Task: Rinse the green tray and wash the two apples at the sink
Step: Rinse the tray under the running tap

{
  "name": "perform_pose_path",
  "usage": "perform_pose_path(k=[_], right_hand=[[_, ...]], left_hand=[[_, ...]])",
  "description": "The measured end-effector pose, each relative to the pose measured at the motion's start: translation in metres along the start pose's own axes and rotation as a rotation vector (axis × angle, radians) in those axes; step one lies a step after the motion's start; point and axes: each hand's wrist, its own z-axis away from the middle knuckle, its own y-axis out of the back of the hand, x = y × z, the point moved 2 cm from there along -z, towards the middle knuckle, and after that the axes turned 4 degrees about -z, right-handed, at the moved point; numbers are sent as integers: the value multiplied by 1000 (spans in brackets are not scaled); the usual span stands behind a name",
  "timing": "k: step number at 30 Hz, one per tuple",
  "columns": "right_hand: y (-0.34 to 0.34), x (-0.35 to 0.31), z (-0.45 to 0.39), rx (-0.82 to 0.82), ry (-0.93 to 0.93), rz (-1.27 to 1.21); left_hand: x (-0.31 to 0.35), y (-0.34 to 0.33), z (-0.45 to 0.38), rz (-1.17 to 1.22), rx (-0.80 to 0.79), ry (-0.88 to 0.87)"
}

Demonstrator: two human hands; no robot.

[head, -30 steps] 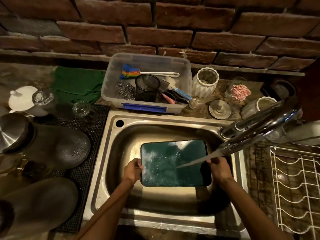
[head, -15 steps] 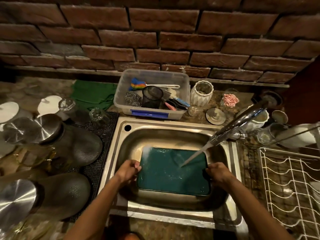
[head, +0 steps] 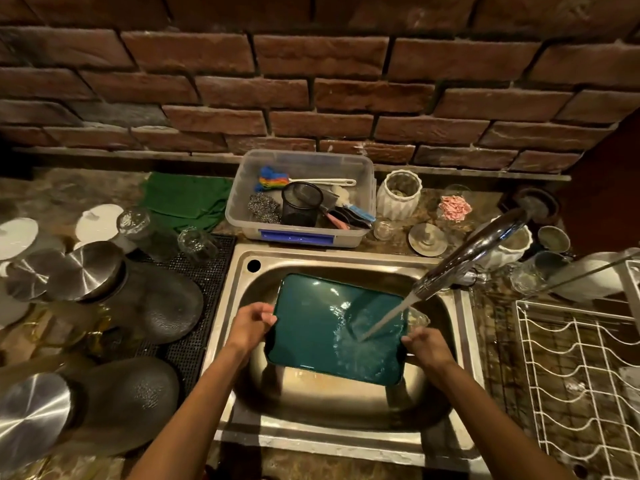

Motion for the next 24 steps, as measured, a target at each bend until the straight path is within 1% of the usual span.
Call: perform_pose_path(k=[3,6,8,10,11,14,17,22,24], right_hand=[[10,-13,1,2,46,-1],[21,-24,1,-20,69,48],[28,-31,2,-50,76,107],[35,-35,2,-88,58,142],[37,-36,2,-107,47,154],[40,-32,1,-166,-1,157],[36,-18,-1,-190,-76,218],[14,7,0,-235,-185,184],[4,15,1,-212,-189,145]], left_hand=[[-10,-11,-2,28,49,86],[-18,-21,-1,-12,30,129],[-22,-31,3,54,25,199],[-27,-38,7,84,-14,266],[-28,-38,9,44,-43,283],[-28,-29,13,-45,-128,289],[-22,-14,10,-59,-142,293],[1,2,4,16,-146,191],[10,7,2,21,-139,140]])
